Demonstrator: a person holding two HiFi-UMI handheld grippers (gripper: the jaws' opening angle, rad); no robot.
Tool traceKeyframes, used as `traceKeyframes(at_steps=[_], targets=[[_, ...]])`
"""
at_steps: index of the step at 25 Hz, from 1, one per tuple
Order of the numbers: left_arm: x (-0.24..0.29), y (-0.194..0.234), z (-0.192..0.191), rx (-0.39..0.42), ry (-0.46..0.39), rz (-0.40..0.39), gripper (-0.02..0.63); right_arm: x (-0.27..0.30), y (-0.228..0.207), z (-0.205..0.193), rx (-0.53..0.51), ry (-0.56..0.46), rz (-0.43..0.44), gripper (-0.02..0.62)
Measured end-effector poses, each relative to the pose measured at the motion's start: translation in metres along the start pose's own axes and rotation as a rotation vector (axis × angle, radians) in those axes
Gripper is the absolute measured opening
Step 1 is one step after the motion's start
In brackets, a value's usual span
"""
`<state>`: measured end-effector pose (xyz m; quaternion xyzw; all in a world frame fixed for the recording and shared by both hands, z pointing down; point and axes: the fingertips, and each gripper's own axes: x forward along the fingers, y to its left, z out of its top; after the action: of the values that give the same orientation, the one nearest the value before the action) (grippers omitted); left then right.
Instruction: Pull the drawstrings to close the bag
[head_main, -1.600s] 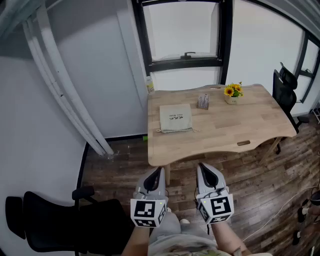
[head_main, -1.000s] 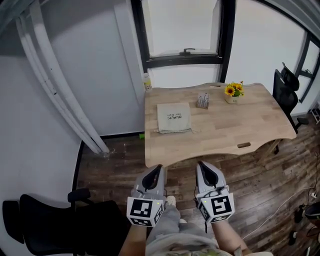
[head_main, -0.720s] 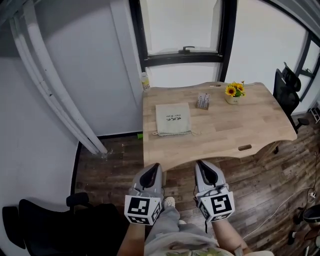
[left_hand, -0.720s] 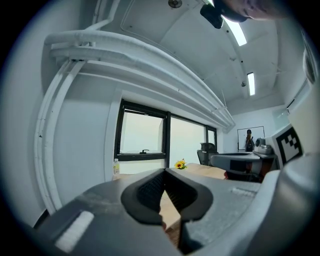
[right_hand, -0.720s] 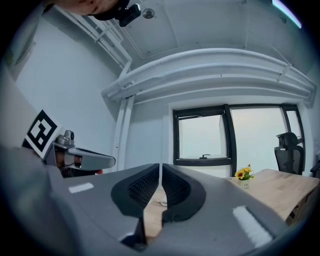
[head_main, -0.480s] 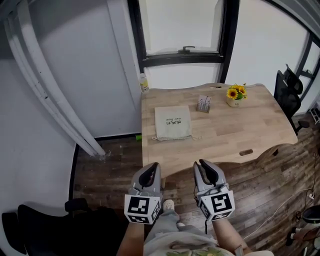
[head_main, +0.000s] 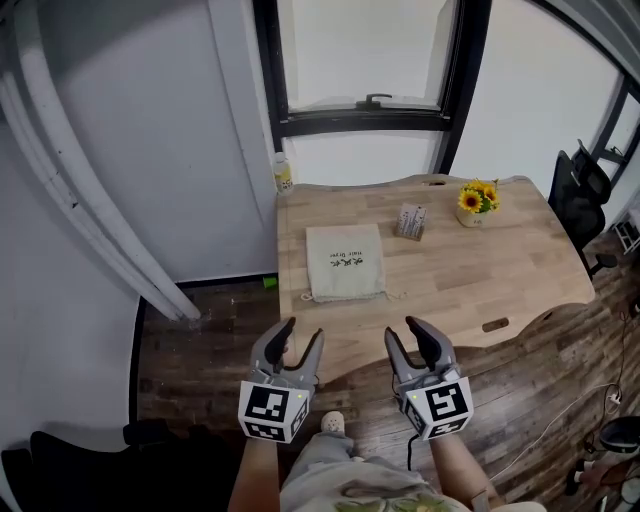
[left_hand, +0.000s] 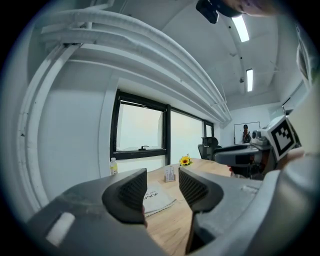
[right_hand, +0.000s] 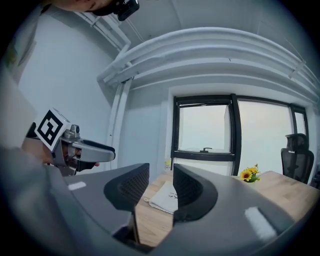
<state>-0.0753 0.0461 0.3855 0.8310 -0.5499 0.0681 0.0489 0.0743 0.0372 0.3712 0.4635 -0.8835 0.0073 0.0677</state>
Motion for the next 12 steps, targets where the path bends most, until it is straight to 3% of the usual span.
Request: traceKeyframes(at_steps=[5,12], targets=[[0.023,0.031,-0.021,0.042,0.077,-0.018,0.21,0.031,-0.008,-0.026,-0.011,0.105,0.03,0.164],[0.047,0.061,-0.063,0.102,0.206,-0.055,0.224,0.053,-0.021,-0.051,-0.014,0.188,0.005,0.166]])
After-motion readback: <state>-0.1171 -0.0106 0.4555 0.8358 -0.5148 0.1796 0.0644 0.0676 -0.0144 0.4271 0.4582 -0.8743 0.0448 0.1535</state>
